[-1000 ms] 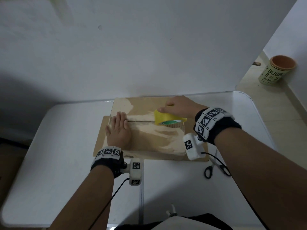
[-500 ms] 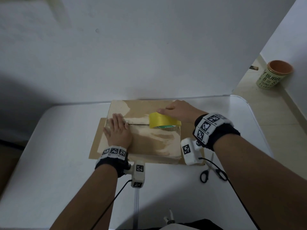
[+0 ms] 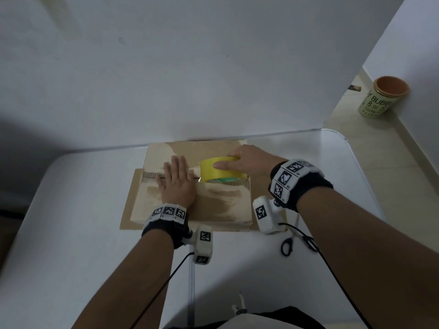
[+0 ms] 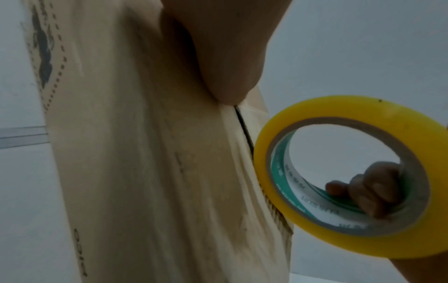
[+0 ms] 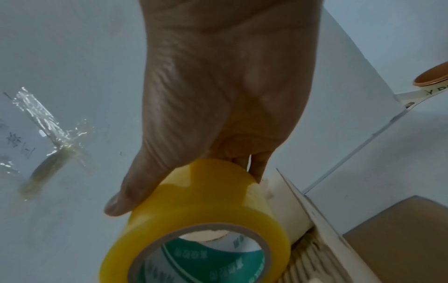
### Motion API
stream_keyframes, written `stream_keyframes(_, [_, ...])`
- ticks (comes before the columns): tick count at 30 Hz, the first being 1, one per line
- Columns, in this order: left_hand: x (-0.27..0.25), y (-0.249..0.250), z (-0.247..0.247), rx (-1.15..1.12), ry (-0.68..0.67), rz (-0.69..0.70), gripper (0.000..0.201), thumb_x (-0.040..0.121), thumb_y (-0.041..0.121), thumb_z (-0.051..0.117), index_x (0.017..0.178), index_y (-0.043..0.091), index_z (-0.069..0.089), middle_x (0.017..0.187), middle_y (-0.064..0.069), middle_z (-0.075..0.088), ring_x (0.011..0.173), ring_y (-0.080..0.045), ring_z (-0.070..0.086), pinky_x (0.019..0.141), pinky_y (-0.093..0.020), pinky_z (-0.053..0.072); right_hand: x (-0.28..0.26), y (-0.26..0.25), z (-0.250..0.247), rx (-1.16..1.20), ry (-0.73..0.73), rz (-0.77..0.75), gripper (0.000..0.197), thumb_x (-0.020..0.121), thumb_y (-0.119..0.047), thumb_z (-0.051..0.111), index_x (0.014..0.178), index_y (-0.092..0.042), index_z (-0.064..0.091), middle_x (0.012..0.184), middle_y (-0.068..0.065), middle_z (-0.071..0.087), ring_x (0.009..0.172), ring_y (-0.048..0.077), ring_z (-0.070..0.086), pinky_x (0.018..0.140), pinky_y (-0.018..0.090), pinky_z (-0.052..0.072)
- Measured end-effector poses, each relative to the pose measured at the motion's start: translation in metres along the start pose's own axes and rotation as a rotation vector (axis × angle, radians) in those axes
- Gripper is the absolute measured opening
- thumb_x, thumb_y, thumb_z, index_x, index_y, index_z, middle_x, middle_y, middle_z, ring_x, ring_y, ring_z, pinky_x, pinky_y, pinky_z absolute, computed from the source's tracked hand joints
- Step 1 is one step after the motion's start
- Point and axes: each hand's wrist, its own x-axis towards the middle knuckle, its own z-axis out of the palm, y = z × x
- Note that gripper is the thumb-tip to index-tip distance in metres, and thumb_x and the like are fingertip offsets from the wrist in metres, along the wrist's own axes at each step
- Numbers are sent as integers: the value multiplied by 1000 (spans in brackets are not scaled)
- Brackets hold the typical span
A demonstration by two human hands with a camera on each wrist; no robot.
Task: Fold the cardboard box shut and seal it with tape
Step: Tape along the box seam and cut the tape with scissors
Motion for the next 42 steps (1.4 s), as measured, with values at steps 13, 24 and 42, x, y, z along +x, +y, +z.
stream_keyframes(13, [1, -1, -2, 13, -40, -11, 57, 100, 46, 3, 152, 29, -11, 159, 7, -21, 147, -17, -18, 118, -48, -12, -20, 36, -39, -153, 0, 248, 64, 85, -67, 48, 109, -9, 61, 98, 2, 50, 89, 21, 49, 74, 30, 38])
stream_keyframes(24, [-1, 1, -5, -12, -21, -15, 56, 101, 43, 7, 153, 28, -6, 161, 6, -15, 148, -19, -13, 117, -50, -10, -35, 74, -20, -341, 150, 418, 73, 78, -72, 54, 119, -13, 60, 119, 8, 63, 113, 27, 55, 104, 42, 29])
stream_keyframes(42, [-1, 1, -1, -23, 1, -14, 55, 102, 44, 7, 153, 29, -6, 160, 7, -15, 148, -18, -14, 116, -50, -11, -17, 106, 25, -387, 173, 491, 52, 90, -62, 41, 82, -14, 60, 74, 1, 54, 93, 27, 59, 95, 42, 28])
